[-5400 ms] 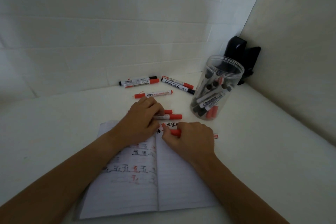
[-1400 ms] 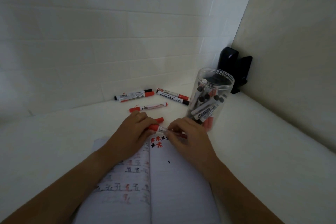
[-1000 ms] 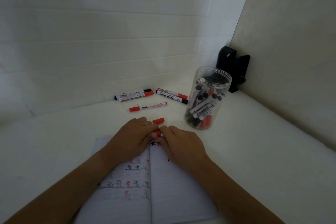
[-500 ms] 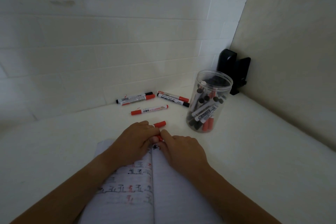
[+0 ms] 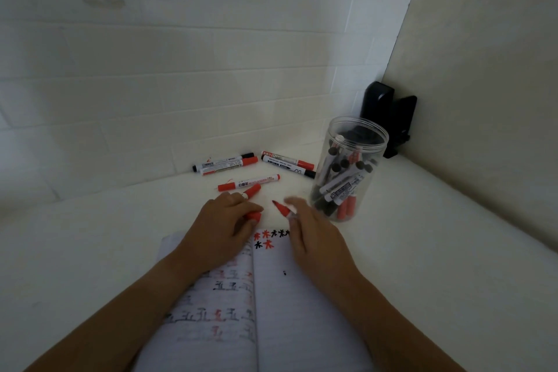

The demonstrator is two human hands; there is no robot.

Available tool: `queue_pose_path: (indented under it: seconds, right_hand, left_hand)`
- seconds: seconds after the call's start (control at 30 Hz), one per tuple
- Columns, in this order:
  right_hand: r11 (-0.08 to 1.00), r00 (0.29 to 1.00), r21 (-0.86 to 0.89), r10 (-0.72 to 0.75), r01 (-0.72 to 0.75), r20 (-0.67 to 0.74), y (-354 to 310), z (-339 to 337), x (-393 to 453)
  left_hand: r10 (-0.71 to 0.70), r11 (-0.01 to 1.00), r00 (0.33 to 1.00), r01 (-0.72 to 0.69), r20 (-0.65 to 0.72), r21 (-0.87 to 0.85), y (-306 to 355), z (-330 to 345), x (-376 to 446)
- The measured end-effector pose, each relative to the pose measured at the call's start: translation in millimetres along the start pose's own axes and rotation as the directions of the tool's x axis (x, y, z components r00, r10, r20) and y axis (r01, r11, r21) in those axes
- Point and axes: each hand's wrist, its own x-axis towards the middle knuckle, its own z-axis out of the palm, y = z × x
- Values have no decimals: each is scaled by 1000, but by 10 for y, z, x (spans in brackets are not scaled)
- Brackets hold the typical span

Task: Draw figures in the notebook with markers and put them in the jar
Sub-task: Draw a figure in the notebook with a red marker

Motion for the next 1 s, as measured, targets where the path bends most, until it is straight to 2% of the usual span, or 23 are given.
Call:
queue_pose_path:
  seconds: [0.07,0.13,0.17,0.23,0.27,0.33,0.4,0.57,0.7,0.8,0.9,1.0]
  right_hand:
    - [972,998,234,0,17,-69,0,-71,2]
    - [899,991,438,50,11,-127,-1,-128,14]
    - [838,988,545,110,-33,-108,-12,-148,22]
    - [654,980,742,197,-150,25,-47,-171,24]
    - [570,974,798,209,-196,90,-51,-174,25]
    - [502,968,833,203,-233,149,-63,-180,21]
    - [504,968,832,200,-232,149,-73,-161,24]
    - [654,976,729,197,-200,90,-72,-93,11]
    - [653,961,716,258,-245,94,-80,-85,-1]
    - [652,962,714,244,-257,123,-62,-104,-14]
    - [700,970,675,213,-233,114,-52,-137,-24]
    - [729,966,643,249,-235,71,-31,-126,-40]
  left_hand:
    - [-21,1000,1000,21,15,18,-17,25,-2]
    - [-25,999,999,24,37,34,-33,49,-3]
    - [-23,999,999,21,48,40,-40,62,-5]
    - [-18,999,997,15,68,51,-52,79,-11]
    - [-14,998,997,9,79,60,-58,83,-13]
    - [-3,997,995,-6,100,83,-50,85,-15]
    - [5,995,992,-17,122,94,-14,60,-33]
    - [13,997,975,-30,221,73,60,-25,-75]
    - [9,998,952,-27,306,55,69,-50,-74]
    - [-14,999,935,-2,355,44,60,-55,-89]
    - [-22,999,925,1,380,54,65,-66,-86]
    - [-33,999,912,17,408,43,83,-81,-73]
